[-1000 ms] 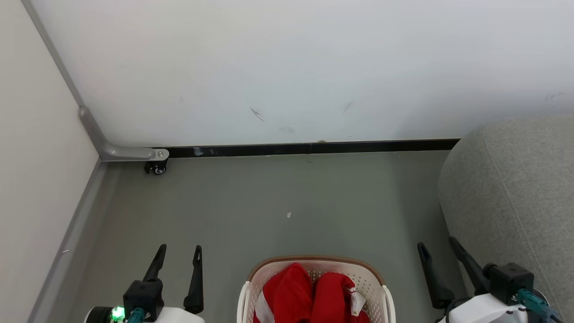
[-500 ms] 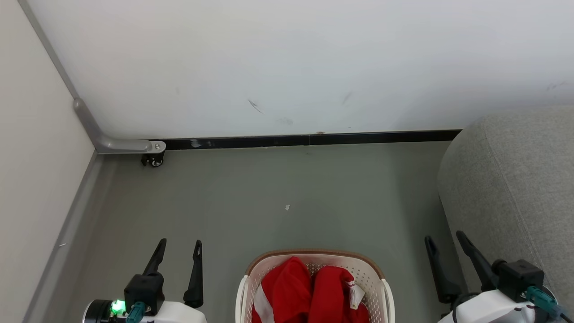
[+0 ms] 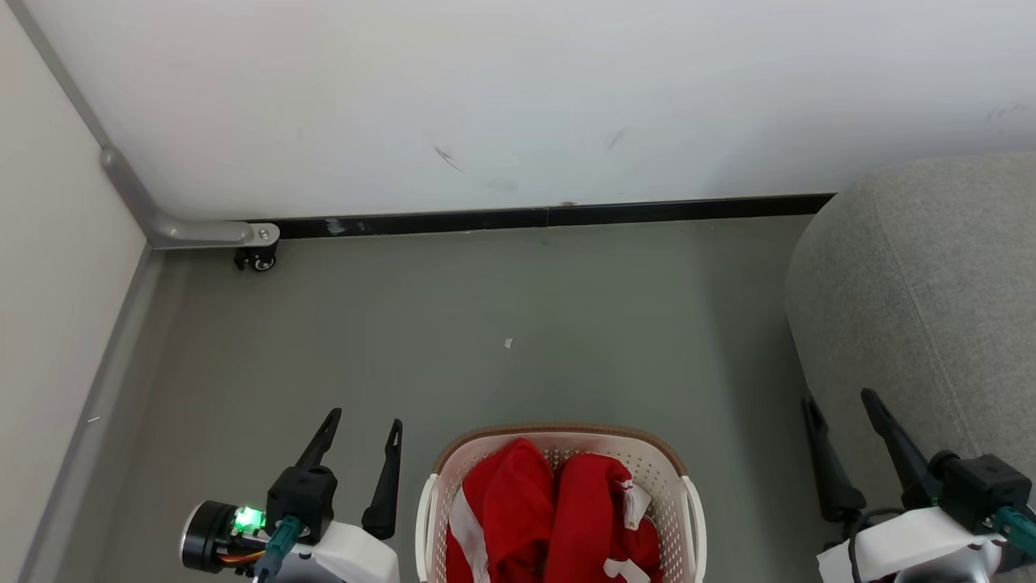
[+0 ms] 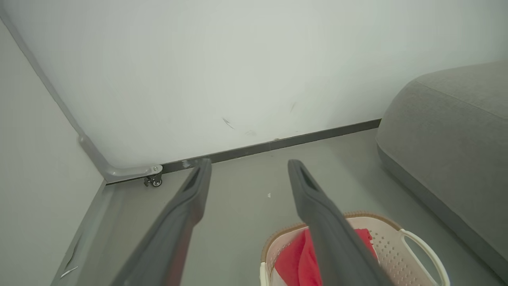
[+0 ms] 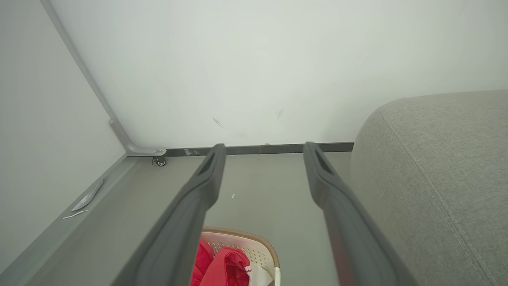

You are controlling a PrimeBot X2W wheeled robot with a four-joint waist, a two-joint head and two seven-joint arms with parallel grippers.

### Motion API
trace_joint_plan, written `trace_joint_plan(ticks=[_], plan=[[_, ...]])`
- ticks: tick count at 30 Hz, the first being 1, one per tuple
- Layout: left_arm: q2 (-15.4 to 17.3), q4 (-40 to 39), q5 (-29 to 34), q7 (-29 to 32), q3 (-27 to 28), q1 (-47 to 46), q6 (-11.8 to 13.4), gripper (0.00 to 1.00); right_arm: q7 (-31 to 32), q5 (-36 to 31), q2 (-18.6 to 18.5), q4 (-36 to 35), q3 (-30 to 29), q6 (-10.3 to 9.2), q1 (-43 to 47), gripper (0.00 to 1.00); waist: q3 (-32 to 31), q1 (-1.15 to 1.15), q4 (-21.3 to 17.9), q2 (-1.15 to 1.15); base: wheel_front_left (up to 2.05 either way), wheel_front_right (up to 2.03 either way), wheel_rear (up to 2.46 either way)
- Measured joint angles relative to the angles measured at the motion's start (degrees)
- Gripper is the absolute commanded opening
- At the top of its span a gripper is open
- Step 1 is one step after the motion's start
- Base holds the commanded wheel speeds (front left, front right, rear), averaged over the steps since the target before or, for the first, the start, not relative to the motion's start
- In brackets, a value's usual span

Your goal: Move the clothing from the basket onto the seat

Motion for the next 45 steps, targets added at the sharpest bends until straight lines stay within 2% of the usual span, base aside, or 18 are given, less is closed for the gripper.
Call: trace_joint_plan(ticks=[17,25,45], plan=[[-0.66,8.25,3.83,1.22,-8.16,-6.52,-3.67,1.0,-0.13,0.0,0.07,-5.12,-3.74,0.0,-0.08,1.0,7.5,0.0,-2.32,0.0,0.0,0.0,0.0],[-0.74,12.39,5.06,1.74,-10.51,-10.14,-4.17,1.0,-0.14,0.59,0.07,-7.73,-4.2,0.0,-0.81,1.0,12.24,0.0,-4.0,0.0,0.0,0.0,0.0],[-0.26,21.96,7.76,2.59,-11.14,-20.17,-4.7,1.0,-0.15,5.44,0.1,-10.24,-3.57,0.0,-7.22,1.0,25.3,0.0,-10.66,0.0,0.0,0.0,0.0]])
